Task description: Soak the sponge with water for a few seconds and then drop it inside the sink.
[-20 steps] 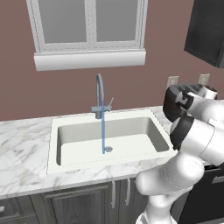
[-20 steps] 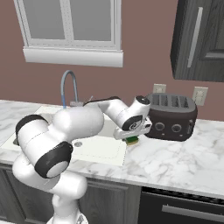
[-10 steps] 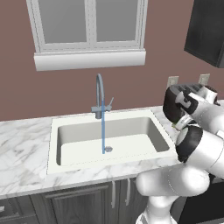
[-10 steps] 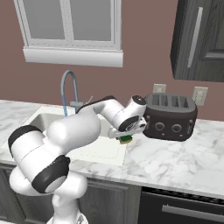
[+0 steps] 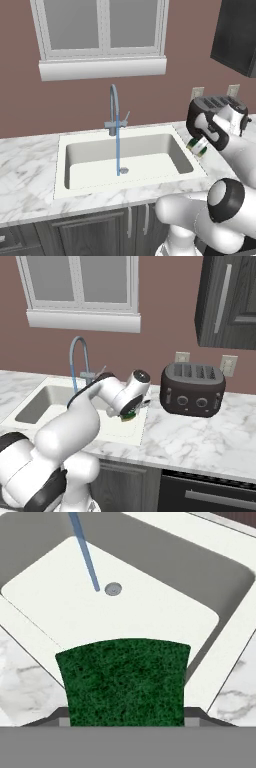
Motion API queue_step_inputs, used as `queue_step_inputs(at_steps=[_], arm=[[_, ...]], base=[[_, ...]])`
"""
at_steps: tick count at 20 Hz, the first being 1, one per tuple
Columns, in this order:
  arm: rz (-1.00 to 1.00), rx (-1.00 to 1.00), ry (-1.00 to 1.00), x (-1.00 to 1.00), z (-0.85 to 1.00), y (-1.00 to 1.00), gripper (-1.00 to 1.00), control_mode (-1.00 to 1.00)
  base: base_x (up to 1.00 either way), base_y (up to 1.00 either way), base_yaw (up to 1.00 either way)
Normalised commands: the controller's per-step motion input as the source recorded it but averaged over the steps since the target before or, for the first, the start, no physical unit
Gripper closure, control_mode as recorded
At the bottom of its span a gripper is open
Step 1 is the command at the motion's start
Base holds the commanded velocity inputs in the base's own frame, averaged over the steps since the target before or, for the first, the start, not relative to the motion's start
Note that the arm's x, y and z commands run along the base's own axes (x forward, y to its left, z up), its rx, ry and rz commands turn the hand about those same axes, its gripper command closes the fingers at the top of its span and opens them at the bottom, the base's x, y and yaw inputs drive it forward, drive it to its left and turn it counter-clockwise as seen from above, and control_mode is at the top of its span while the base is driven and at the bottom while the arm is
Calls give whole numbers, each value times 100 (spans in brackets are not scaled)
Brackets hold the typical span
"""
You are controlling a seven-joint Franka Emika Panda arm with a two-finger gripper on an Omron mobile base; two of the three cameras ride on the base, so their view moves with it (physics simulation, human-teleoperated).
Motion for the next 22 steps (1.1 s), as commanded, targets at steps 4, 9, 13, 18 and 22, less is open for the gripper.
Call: queue_step_inputs(at_steps=[4, 9, 13, 18, 22], arm=[[4, 0, -5, -14, 13, 40, 100, -100], [3, 0, -1, -5, 22, 23, 100, -100], [0, 0, 0, 0, 4, 0, 100, -100], [0, 0, 5, 21, 0, 0, 100, -100], [0, 0, 4, 31, 0, 14, 100, -100]], base=[[0, 0, 0], [0, 0, 0], [0, 0, 0], [0, 0, 0], [0, 0, 0]])
